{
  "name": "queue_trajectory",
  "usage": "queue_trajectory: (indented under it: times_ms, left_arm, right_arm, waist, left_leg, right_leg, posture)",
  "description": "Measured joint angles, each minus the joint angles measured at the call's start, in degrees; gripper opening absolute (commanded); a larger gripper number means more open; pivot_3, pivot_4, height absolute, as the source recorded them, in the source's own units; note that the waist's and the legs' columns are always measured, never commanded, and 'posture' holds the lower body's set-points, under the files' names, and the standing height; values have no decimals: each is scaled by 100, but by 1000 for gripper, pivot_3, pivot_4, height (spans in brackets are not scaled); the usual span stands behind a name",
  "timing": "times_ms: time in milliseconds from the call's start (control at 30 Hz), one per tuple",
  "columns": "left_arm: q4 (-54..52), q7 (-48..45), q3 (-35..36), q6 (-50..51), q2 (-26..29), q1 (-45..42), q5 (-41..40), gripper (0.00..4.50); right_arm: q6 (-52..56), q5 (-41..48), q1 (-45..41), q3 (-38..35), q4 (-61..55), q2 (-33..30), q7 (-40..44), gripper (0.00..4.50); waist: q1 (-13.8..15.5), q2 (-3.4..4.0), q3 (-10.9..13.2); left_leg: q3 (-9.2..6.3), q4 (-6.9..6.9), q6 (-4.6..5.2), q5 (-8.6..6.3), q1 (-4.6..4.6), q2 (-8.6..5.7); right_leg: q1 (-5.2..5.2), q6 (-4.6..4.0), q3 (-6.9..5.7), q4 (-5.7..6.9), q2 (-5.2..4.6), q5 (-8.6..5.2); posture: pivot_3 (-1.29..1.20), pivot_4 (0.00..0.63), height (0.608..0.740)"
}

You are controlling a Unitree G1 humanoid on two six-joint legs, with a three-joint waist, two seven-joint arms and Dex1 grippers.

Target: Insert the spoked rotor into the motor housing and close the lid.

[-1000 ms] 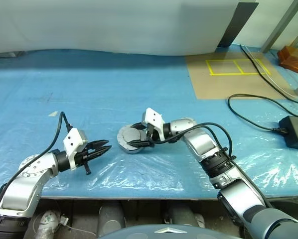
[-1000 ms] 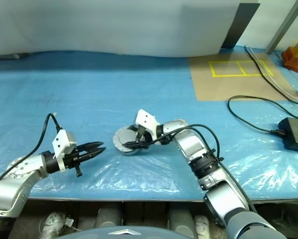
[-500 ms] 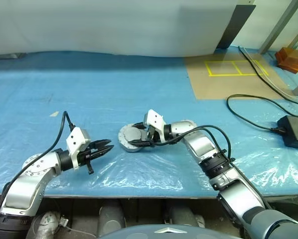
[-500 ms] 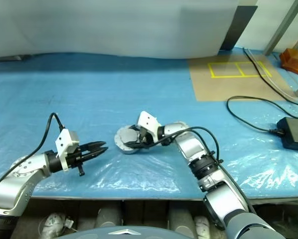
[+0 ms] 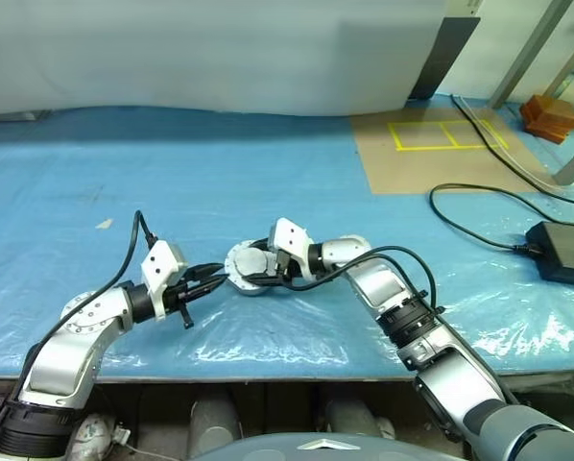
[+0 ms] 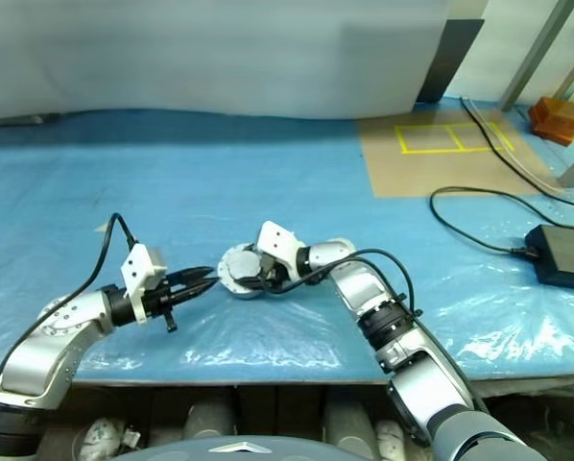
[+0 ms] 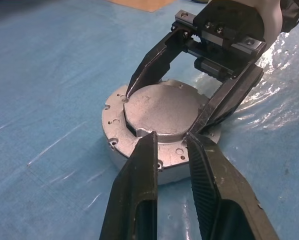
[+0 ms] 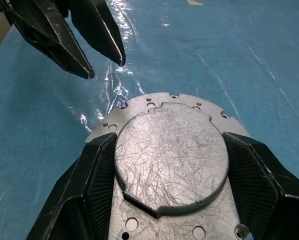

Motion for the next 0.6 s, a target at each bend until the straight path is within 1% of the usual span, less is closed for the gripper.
queue_trajectory:
  times_ms: [100, 167, 233, 367, 533, 600]
  left_arm:
    - [53, 43, 1, -16, -11, -16, 22, 960]
    - [65, 49, 1, -28, -13, -15, 51, 960]
    - [66, 55, -1, -67, -23, -14, 76, 960]
    - [157, 89, -54, -141, -87, -44, 149, 960]
    - [596, 176, -178, -209, -120, -183, 398, 960]
    - [790, 193, -218, -320, -172, -196, 469, 589]
  right_arm:
    - [-1, -1, 68, -1, 7, 98, -142, 2964]
    - [1, -1, 100, -8, 35, 192, -291, 2964]
    - [0, -2, 127, -3, 57, 250, -407, 2964]
    - [-49, -30, 128, 35, 59, 204, -431, 2964]
    - [-61, -30, 112, 49, 66, 172, -401, 2964]
    - [-61, -30, 88, 56, 70, 152, -358, 2964]
  waist:
    - [-45, -1, -19]
    - [-90, -2, -20]
    - [-118, -1, -20]
    - [-105, 8, -35]
    - [-91, 22, -52]
    - [-84, 24, -57]
  left_leg:
    - [0, -10, 0, 0, 2, 0]
    - [0, -15, 0, -1, 3, 0]
    - [-1, -25, 0, -2, 3, -2]
    - [-1, -56, 0, -2, 13, -12]
    - [0, -78, 0, -2, 7, -18]
    - [0, -80, 0, -2, 1, -18]
  right_leg:
    - [-2, 3, 3, -5, 4, -2]
    - [-5, 32, 3, -4, 3, -19]
    - [-6, 33, 1, -4, 2, -19]
    - [-18, 33, 1, -10, -8, -20]
    - [-27, 33, 1, -19, -11, -20]
    - [-32, 33, 0, -22, -11, -19]
  posture:
    - [0, 150, 740]
    - [0, 150, 740]
    - [0, 150, 740]
    - [0, 150, 740]
    - [0, 150, 740]
    - [0, 150, 740]
